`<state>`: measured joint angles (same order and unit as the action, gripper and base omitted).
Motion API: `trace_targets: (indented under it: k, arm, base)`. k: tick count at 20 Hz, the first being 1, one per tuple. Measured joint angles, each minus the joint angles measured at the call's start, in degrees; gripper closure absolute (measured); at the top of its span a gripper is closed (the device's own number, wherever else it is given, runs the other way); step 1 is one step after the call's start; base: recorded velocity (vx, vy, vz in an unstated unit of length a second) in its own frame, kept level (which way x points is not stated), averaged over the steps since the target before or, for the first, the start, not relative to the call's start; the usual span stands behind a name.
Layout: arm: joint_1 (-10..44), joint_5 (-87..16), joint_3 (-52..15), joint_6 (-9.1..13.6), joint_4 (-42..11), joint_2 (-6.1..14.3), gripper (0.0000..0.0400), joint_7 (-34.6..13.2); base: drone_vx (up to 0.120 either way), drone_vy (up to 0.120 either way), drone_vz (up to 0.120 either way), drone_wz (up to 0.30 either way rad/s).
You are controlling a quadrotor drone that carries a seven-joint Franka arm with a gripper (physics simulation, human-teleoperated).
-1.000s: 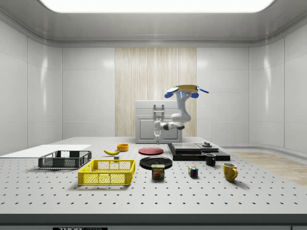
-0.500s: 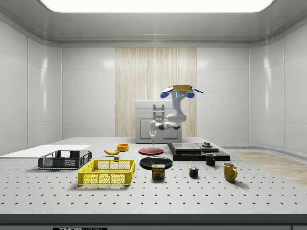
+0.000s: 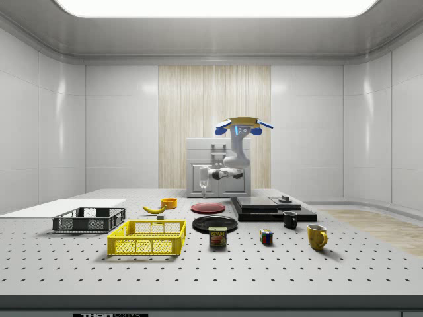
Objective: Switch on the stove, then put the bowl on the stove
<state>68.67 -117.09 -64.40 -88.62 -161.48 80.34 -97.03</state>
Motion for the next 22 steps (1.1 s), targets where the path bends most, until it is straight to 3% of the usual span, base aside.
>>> trace_targets:
  k: [22]
  arm:
    - [0.18,0.17,-0.08,-0.32,0.03,0.34,0.0,-0.14]
  base:
    - [0.12,0.0,0.0,0.0]
